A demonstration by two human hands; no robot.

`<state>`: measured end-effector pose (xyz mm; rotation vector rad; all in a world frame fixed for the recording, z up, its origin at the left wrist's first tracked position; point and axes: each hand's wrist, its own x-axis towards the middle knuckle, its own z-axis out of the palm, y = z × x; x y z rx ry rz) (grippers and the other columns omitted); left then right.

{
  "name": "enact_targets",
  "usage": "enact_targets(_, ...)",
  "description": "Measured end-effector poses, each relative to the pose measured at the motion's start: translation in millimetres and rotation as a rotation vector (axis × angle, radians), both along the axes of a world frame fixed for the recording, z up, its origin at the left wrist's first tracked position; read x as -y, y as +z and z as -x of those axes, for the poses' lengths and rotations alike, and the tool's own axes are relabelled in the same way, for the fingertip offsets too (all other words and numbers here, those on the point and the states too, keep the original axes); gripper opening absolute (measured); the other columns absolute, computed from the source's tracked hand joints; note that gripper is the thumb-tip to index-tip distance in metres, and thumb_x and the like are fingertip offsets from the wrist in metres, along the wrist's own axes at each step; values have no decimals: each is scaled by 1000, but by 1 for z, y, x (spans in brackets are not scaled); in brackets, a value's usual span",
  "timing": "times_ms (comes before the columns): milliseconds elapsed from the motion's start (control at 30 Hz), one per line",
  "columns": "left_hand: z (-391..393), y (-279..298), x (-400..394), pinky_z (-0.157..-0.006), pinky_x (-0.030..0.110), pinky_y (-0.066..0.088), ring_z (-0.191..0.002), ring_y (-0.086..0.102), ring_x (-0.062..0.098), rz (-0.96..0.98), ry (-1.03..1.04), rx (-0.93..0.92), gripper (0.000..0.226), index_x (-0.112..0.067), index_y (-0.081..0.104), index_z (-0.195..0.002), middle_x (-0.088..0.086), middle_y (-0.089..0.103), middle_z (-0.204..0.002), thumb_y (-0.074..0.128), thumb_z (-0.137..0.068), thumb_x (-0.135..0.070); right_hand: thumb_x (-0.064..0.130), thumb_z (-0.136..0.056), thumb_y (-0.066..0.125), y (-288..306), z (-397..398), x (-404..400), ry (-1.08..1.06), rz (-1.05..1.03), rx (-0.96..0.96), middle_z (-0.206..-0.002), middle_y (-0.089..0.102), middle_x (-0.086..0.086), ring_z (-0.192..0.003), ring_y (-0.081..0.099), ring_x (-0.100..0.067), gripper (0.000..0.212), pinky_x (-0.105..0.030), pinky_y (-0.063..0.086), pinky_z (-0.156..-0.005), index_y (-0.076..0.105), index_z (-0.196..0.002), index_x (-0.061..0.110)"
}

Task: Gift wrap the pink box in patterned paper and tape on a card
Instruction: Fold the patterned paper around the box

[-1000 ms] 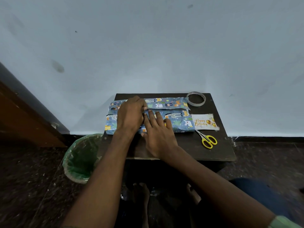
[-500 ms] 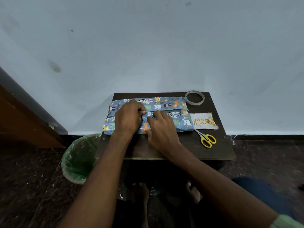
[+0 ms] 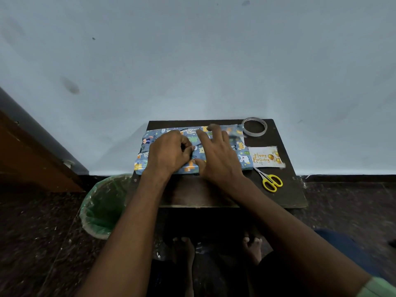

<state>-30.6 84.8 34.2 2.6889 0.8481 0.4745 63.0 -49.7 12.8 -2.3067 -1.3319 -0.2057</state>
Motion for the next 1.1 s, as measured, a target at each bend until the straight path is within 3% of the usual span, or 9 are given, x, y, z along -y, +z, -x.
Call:
enact_targets(100,2,2,-2,-69,29,37,-89,66,16,-1,-12,-10,22,-28,83,-82,-11,64,-84,74,-93,-46,34,-77,86,0,-1,0,-7,39,28,-153,38,-13,-130,40,-35,64,-38,53,-75,59,-131,13)
enact_targets(233,0,-2,2,-64,29,31,-77,54,13,-39,50,23,40,-25,67,-62,-10,56,-77,69,-96,-45,44,-80,81,-7,-5,2,-24,101,98,-124,64,-16,-128,49,-40,42,-46,52,-97,73,-100,8)
enact_targets(433,-12,1,12,-80,36,50,-104,67,26,-66,45,-35,6,-25,80,-94,-2,72,-102,75,-92,-28,41,-87,72,-2,-1,4,-40,108,67,-110,66,-10,-100,64,-32,37,-40,48,-79,68,-108,12)
enact_targets(533,-19,-6,15,-91,41,52,-118,60,25,8,-107,-47,36,-23,76,-114,-1,66,-121,67,-84,-5,37,-82,76,-3,-4,3,-37,97,65,-106,64,-10,-96,64,-33,39,-37,46,-73,69,-110,12)
enact_targets(633,-20,-12,18,-93,44,54,-122,58,22,90,-170,-37,53,-24,70,-123,-6,65,-126,62,-79,4,37,-80,76,-5,-8,3,-35,102,16,-115,59,-10,-109,57,-32,44,-35,44,-80,67,-116,13)
enact_targets(733,-20,-13,16,-93,42,56,-118,63,21,150,-108,43,50,-27,74,-119,-8,70,-122,58,-82,2,41,-84,72,-6,-11,3,-9,111,-55,-138,54,-13,-128,51,-35,54,-46,45,-98,62,-129,13)
enact_targets(867,-15,-15,5,-103,37,53,-122,65,22,236,17,136,45,-19,72,-132,0,70,-131,78,-88,-14,56,-93,60,-3,-15,4,-26,232,-7,-138,58,-6,-129,53,-30,62,-46,38,-103,55,-138,14)
enact_targets(1000,-3,-12,-13,-77,17,51,-94,68,11,362,178,161,54,-12,74,-124,-2,71,-120,96,-77,-29,62,-90,61,-5,-13,5,-53,227,92,-120,62,-8,-116,56,-33,56,-49,38,-101,66,-119,14)
enact_targets(1100,4,-13,-16,-68,13,45,-90,70,8,396,203,190,47,-15,76,-116,-4,73,-114,97,-76,-25,43,-84,69,-8,-14,1,36,98,43,-108,61,-14,-104,56,-35,40,-50,44,-97,64,-101,8)
